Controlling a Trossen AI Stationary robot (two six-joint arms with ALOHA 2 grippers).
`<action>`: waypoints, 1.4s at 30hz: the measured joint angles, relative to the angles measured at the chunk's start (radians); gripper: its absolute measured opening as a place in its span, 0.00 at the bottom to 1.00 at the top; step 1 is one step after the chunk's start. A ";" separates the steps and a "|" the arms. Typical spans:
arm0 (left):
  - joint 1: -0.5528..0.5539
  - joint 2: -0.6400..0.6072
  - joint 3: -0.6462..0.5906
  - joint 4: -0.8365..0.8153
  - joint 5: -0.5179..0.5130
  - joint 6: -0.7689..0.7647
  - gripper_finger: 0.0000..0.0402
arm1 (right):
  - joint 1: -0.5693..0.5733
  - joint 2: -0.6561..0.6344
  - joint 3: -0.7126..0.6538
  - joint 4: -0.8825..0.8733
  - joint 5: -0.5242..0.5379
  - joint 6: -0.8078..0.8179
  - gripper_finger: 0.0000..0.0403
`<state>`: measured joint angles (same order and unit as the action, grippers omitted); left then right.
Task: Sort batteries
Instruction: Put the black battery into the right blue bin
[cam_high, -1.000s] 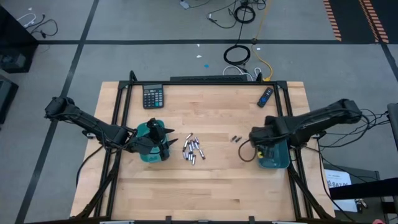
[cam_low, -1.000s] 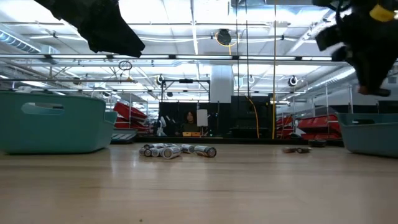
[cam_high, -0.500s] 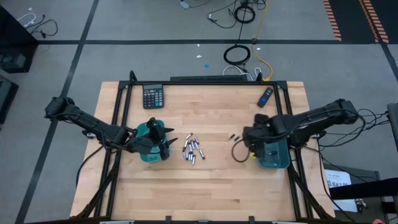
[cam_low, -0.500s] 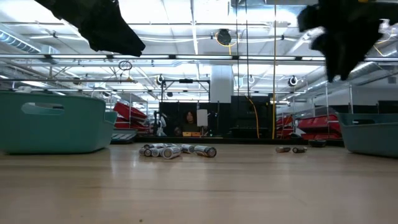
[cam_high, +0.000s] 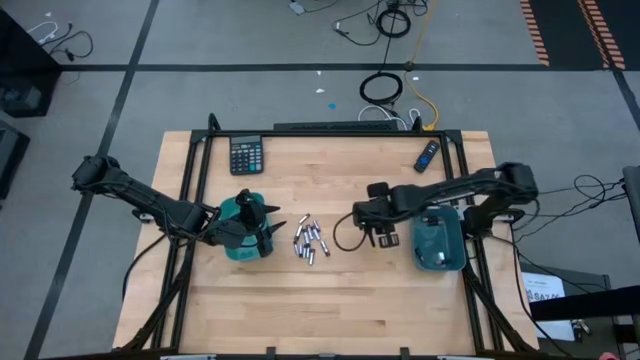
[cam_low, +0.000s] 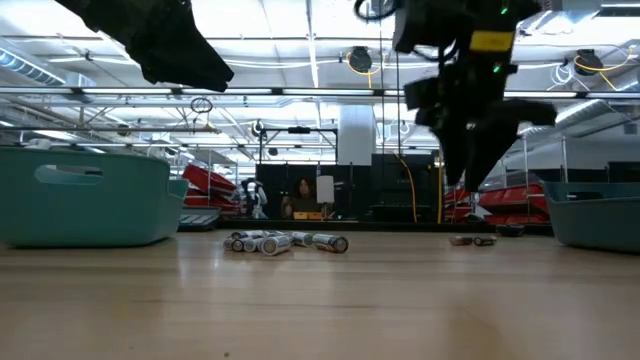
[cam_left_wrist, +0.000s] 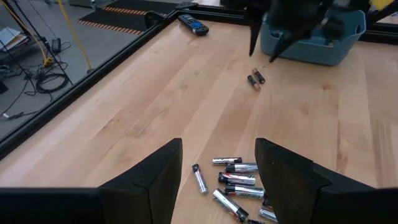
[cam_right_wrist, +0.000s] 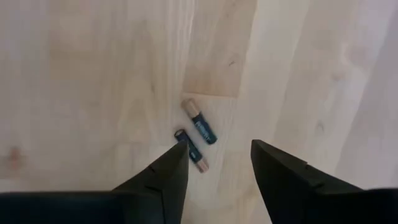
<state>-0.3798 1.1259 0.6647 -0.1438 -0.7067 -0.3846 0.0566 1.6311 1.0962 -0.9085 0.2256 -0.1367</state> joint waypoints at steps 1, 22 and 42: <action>0.000 0.000 0.000 0.000 0.000 0.000 0.53 | -0.008 0.016 0.000 0.007 -0.006 -0.012 0.41; 0.000 0.000 0.000 -0.034 0.000 0.007 0.53 | -0.077 0.210 0.000 0.093 -0.097 -0.124 0.41; 0.000 0.000 0.000 -0.061 0.000 -0.003 0.53 | -0.012 0.042 0.065 -0.040 0.023 -0.037 0.01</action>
<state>-0.3798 1.1255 0.6643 -0.2048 -0.7067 -0.3874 0.0442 1.6731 1.1610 -0.9484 0.2486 -0.1734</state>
